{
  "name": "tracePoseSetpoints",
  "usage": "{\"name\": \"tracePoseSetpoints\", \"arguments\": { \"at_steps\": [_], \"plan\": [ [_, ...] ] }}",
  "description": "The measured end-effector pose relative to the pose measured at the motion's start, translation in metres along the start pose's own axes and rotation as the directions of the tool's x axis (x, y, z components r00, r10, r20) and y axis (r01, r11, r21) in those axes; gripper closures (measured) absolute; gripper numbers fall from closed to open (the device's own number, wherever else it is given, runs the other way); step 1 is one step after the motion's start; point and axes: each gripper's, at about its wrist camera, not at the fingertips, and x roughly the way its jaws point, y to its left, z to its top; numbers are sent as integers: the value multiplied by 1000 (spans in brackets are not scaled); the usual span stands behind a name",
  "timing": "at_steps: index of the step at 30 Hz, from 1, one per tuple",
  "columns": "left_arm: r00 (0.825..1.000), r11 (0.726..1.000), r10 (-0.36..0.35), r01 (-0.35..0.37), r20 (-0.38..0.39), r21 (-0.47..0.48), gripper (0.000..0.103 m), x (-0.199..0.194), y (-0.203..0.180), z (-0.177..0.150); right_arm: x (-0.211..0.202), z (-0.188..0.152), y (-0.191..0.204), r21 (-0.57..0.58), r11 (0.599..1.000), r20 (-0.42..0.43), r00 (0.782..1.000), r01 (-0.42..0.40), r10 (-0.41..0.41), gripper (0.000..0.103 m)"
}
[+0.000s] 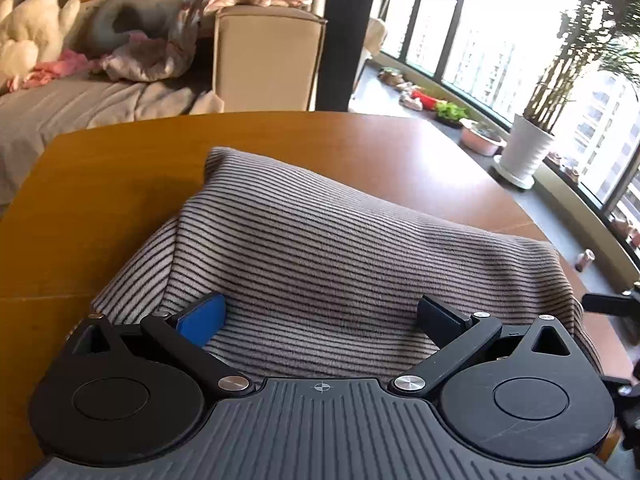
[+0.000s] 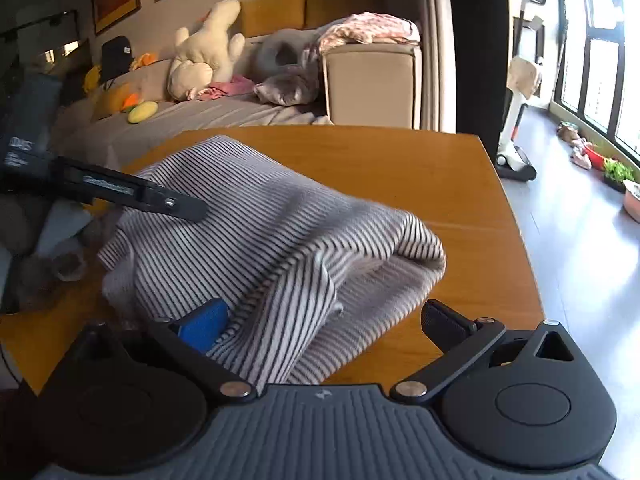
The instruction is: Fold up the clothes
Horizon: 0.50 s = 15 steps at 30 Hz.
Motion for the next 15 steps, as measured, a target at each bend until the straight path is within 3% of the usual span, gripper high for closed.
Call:
{"name": "tracePoseSetpoints", "arguments": {
  "at_steps": [4,9,11,15],
  "plan": [
    [1000,999,-27,28,10,-26,0,-22,-5,-12,5,8,0,-7,1000,-5,1000,25,-25,0],
    [981,981,-194,194,29,-20,0,-45,-17,-35,11,18,0,-16,998,-11,998,57,-57,0],
    [970,970,-241,241,1,-40,0,-39,-21,-40,13,22,0,-20,997,-13,997,70,-70,0],
    [974,975,-222,220,-36,-41,0,-22,-21,-38,18,30,0,-27,995,-18,995,95,-95,0]
  ]
}}
